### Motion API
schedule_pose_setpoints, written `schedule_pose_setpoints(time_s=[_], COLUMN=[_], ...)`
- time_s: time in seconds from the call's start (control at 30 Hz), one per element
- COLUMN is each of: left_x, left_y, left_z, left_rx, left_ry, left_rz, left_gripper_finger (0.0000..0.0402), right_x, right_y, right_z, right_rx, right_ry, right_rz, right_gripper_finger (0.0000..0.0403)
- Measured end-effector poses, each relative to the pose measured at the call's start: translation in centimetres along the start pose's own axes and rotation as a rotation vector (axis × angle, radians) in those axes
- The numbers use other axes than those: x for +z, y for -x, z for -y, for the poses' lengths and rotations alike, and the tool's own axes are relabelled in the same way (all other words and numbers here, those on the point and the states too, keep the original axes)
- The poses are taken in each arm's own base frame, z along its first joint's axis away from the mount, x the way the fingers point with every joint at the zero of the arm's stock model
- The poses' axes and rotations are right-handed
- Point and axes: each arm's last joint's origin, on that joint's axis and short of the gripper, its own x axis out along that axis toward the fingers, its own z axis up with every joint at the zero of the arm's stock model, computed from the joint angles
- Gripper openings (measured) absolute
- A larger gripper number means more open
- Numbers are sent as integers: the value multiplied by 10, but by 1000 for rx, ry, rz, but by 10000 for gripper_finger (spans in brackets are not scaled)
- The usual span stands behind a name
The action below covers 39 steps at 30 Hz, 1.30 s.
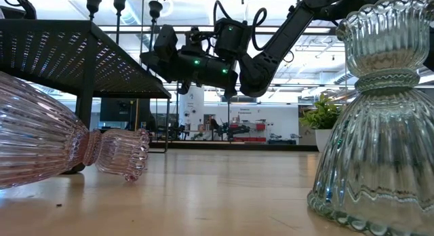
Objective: Pick & Place candle stick holders
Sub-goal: Put the black candle holder on the shelf aligned with the other black candle holders, then put the green glass candle holder on the shelf aligned with the pink glass candle holder
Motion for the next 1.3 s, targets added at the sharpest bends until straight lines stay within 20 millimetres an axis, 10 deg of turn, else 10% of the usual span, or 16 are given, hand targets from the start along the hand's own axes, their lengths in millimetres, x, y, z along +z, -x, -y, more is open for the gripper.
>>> schedule_pose_setpoints(time_s=[1.3], left_x=[0], left_y=[0], left_z=[0], left_rx=[0], left_ry=[26], left_rz=[0], left_gripper_finger=[172], right_x=[12], right_y=[-2], right_z=[-10], right_rx=[134], right_ry=[-5], right_rz=[-57], right_gripper_finger=[233])
